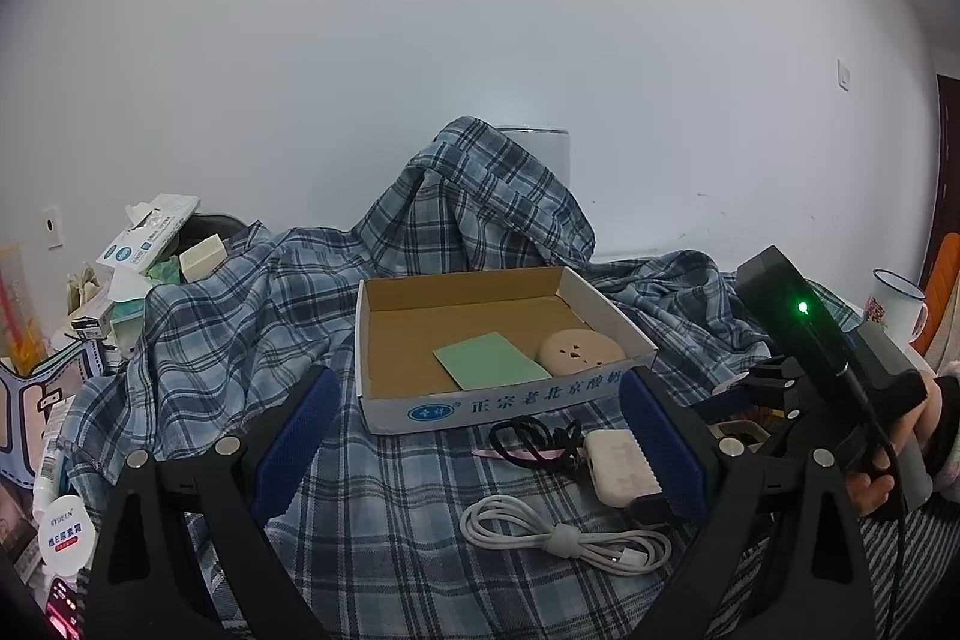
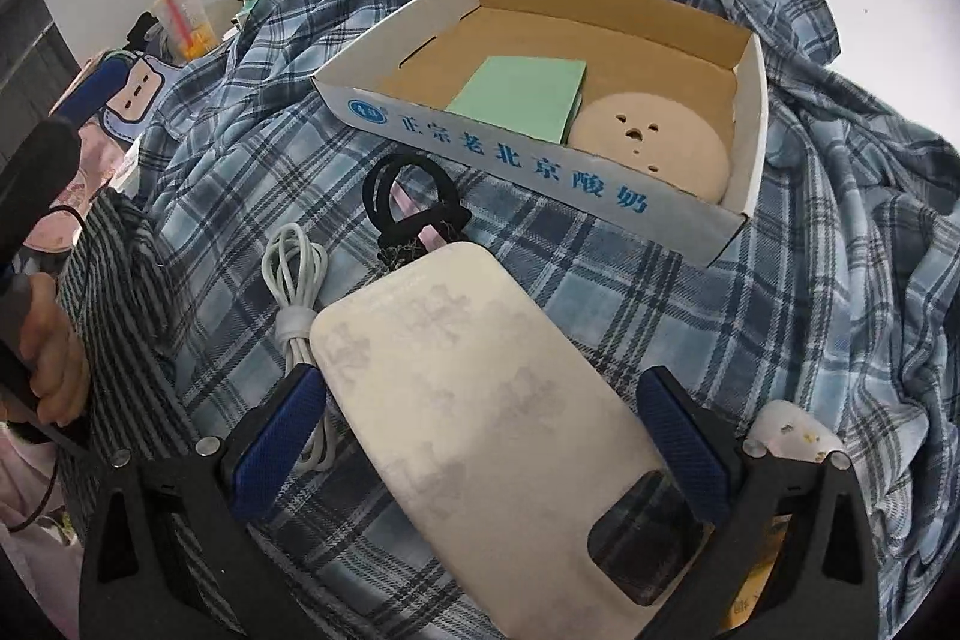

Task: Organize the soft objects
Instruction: 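Reach the right gripper to the cream phone case and grasp it, then lift the phone case with the right gripper while the left gripper reaches the white cable, then grasp the white cable with the left gripper and carry it over the box, then release the white cable into the box while the right gripper lowers the phone case in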

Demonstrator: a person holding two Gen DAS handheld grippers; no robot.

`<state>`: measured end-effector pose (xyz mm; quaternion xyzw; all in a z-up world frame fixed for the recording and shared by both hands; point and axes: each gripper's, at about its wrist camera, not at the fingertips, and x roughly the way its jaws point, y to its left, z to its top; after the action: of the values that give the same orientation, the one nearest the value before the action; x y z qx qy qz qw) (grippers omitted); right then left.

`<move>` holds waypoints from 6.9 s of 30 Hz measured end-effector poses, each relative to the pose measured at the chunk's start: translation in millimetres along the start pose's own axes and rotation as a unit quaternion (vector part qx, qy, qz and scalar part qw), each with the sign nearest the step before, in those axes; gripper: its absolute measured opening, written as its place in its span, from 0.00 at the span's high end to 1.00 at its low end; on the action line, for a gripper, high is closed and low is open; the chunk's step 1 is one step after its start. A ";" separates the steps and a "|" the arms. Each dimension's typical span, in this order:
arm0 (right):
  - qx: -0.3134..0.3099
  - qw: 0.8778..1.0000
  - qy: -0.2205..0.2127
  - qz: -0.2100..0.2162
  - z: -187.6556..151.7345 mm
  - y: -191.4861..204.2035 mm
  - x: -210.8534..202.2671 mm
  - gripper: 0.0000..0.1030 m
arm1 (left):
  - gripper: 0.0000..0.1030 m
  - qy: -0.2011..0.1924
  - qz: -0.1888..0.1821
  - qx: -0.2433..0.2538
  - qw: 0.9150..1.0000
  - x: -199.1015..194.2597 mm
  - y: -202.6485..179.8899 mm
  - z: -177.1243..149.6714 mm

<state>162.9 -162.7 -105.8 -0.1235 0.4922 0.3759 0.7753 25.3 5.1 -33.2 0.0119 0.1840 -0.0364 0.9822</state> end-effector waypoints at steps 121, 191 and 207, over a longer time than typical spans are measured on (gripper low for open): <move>0.073 0.977 -0.156 -0.130 -84.3 6.2 -92.2 0.30 | 0.07 0.324 -0.194 -0.020 0.926 113.0 7.8 -26.8; 0.095 0.955 -0.194 -0.204 93.6 -28.8 -58.9 0.30 | 0.95 0.106 -0.035 -0.011 0.994 150.0 37.2 84.5; 0.106 0.961 -0.159 -0.198 103.9 -40.0 -26.2 0.30 | 0.67 0.149 -0.029 -0.041 0.988 178.6 55.0 61.5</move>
<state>254.6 -143.9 -40.1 -0.0748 0.3654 0.1751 0.9112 217.6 45.6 -40.1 -0.0281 0.3301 -0.0555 0.9419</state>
